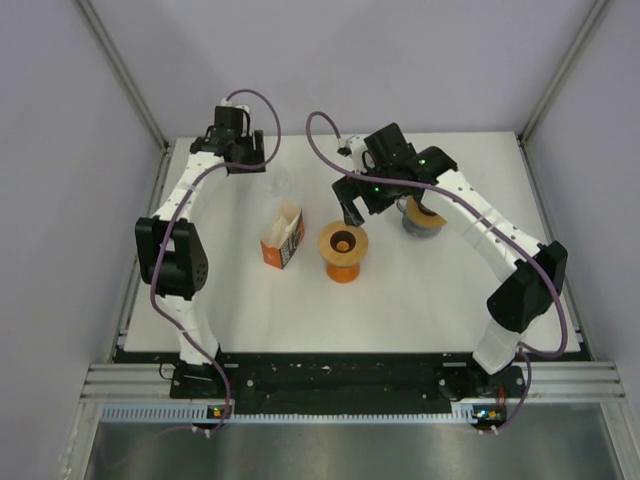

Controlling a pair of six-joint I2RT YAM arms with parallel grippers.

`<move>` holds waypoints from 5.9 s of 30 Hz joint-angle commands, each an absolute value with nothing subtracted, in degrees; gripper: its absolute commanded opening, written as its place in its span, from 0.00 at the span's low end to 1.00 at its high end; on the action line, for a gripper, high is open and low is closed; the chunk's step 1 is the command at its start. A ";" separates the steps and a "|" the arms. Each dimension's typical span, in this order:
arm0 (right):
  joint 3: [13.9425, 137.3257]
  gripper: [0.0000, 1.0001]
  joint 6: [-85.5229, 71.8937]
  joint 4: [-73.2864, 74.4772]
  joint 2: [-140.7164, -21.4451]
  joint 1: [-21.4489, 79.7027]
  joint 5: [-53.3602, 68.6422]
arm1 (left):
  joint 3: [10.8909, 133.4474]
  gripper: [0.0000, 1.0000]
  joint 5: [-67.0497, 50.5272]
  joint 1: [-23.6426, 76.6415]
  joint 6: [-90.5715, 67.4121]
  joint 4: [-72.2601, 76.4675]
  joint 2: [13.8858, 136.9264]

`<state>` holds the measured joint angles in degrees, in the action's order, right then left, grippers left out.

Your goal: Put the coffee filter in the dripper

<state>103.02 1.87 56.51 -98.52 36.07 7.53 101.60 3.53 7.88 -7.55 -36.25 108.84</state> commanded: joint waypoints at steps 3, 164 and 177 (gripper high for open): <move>99.94 0.99 1.85 53.26 -95.10 35.59 6.06 | 110.03 0.72 8.44 7.47 -13.97 -34.45 117.84; 71.97 0.25 -15.30 23.99 -85.69 37.09 11.34 | 97.11 0.50 -23.02 28.39 -4.75 -48.07 103.36; 80.06 0.57 -13.10 27.42 -84.73 37.09 10.37 | 107.22 0.61 -24.61 26.28 -1.76 -53.96 100.20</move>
